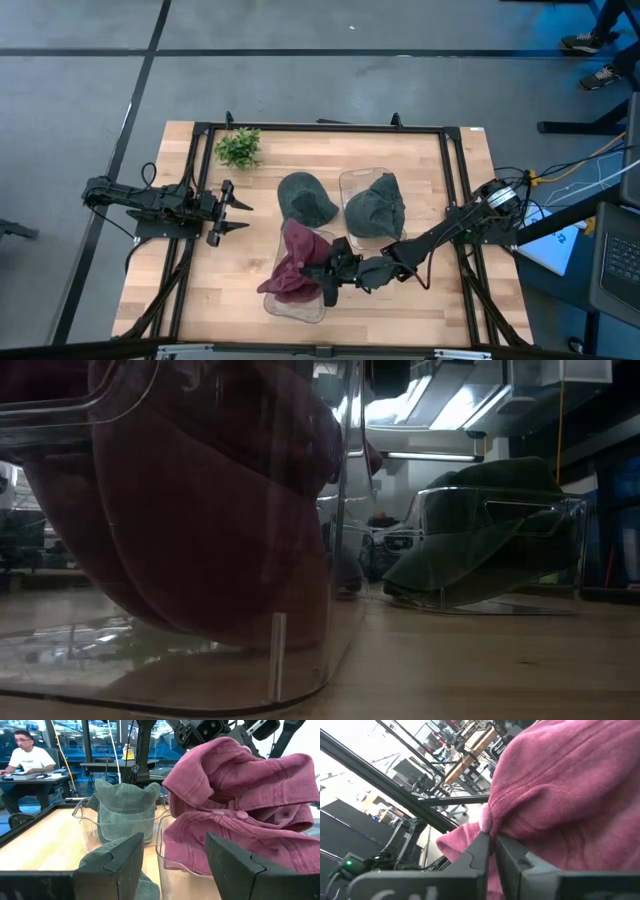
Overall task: Pick & Place hat
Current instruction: Put the red cap into the left transparent bin
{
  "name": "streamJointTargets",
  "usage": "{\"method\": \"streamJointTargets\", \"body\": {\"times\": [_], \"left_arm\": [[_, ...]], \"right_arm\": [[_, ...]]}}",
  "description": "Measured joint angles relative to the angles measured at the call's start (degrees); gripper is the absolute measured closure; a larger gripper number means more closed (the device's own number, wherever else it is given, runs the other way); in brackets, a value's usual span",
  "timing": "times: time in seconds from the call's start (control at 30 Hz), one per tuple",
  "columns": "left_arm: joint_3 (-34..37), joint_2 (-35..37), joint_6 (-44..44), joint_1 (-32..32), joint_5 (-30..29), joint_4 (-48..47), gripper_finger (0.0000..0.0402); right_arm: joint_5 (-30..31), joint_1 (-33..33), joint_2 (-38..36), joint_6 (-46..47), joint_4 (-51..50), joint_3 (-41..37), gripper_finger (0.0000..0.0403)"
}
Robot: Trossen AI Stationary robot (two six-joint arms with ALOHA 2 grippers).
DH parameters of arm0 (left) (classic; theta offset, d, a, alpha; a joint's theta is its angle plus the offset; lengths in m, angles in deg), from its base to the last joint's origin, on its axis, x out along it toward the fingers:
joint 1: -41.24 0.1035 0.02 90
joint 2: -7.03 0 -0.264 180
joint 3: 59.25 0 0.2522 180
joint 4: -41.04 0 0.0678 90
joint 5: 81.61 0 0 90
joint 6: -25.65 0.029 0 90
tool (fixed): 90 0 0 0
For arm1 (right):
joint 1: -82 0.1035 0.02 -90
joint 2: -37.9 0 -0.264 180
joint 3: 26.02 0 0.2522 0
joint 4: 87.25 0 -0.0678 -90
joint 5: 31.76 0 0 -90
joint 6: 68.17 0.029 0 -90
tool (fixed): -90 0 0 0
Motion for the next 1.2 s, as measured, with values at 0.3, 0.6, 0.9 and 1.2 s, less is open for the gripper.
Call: {"method": "streamJointTargets", "body": {"times": [0.3,0.6,0.9,1.2], "left_arm": [[0.0,0.0,0.0,0.0,0.0,0.0,0.0192],[0.0,0.0,0.0,0.0,0.0,0.0,0.0195],[0.0,0.0,0.0,0.0,0.0,0.0,0.0194],[0.0,0.0,0.0,0.0,0.0,0.0,0.0193]], "right_arm": [[-6.3,0.0,-0.4,-0.8,-0.2,0.0,0.0267],[-8.9,1.1,-7.1,3.4,-15.8,0.0,0.0217],[-8.4,3.6,-12.9,22.8,-41.7,-1.1,0.0232],[-5.4,2.8,-12.9,27.9,-21.1,-14.3,0.0232]]}}
